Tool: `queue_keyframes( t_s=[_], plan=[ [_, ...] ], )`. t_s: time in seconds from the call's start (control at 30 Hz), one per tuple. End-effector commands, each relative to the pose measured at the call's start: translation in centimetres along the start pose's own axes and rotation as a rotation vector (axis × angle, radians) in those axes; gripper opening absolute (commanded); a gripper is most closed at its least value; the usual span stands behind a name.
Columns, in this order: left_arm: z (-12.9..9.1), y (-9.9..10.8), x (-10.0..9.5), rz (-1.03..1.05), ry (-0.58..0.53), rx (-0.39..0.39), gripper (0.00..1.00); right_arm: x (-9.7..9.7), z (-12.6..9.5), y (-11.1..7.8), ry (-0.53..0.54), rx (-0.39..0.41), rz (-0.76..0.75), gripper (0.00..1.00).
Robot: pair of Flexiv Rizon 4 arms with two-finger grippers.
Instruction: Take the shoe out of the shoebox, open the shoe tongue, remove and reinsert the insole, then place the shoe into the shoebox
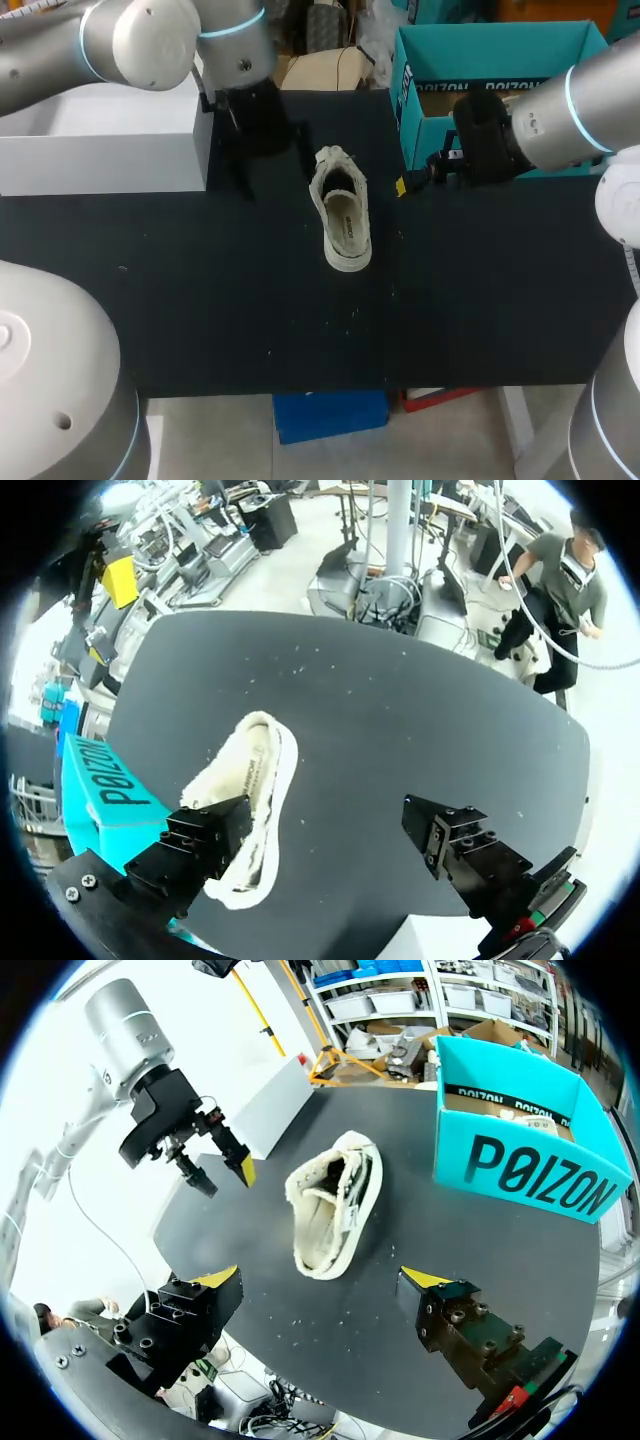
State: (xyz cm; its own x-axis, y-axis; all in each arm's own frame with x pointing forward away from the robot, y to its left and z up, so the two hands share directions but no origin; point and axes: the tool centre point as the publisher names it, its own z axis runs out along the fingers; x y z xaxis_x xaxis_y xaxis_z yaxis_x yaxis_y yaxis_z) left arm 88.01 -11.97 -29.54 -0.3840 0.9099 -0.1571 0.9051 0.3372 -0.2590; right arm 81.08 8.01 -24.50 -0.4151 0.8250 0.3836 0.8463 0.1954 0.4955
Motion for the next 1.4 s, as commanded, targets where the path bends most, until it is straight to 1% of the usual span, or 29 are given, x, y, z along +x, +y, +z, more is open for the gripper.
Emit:
queue_keyframes(
  t_s=[0.03, 0.1, 0.13, 0.2, 0.6, 0.63, 0.67, 0.83, 0.9, 0.93, 1.07, 1.4],
  plan=[
    [-0.8, 1.5, 2.0, -0.470, -0.190, 0.240, 1.00, 0.1, 0.1, 0.1, -0.003, 0.002, 0.001, 1.00],
    [-1.2, 1.7, 3.5, -0.595, -0.274, 0.259, 1.00, 0.1, 0.1, 0.1, -0.003, 0.002, 0.001, 1.00],
    [-1.4, 1.8, 4.5, -0.654, -0.344, 0.278, 1.00, 0.1, 0.1, 0.1, -0.003, 0.002, 0.001, 1.00],
    [-1.7, 1.9, 6.3, -0.741, -0.418, 0.283, 1.00, 0.1, 0.1, 0.1, -0.003, 0.002, 0.001, 1.00],
    [-1.7, 1.9, 6.3, -0.741, -0.418, 0.283, 1.00, 0.1, 0.1, 0.1, -0.003, 0.002, 0.001, 1.00],
    [-1.8, 2.2, 6.4, -0.793, -0.441, 0.297, 1.00, 0.1, 0.1, 0.1, -0.003, 0.002, 0.001, 1.00],
    [-2.0, 2.8, 6.8, -0.842, -0.479, 0.350, 1.00, 0.1, 0.1, 0.1, -0.003, 0.002, 0.001, 1.00],
    [-2.5, 3.7, 7.6, -0.973, -0.528, 0.330, 1.00, 0.1, 0.1, 0.1, -0.003, 0.002, 0.001, 1.00],
    [-2.9, 4.0, 8.0, -1.032, -0.544, 0.301, 1.00, 0.1, 0.1, 0.1, -0.003, 0.002, 0.001, 1.00],
    [-2.9, 4.1, 8.1, -1.034, -0.547, 0.307, 1.00, 0.1, 0.1, 0.1, -0.003, 0.002, 0.001, 1.00],
    [-3.3, 4.3, 7.9, -1.054, -0.532, 0.281, 1.00, 0.1, 0.1, 0.1, -0.003, 0.002, 0.001, 1.00],
    [-3.3, 4.3, 7.9, -1.054, -0.532, 0.281, 1.00, 0.1, 0.1, 0.1, -0.003, 0.002, 0.001, 1.00]
  ],
)
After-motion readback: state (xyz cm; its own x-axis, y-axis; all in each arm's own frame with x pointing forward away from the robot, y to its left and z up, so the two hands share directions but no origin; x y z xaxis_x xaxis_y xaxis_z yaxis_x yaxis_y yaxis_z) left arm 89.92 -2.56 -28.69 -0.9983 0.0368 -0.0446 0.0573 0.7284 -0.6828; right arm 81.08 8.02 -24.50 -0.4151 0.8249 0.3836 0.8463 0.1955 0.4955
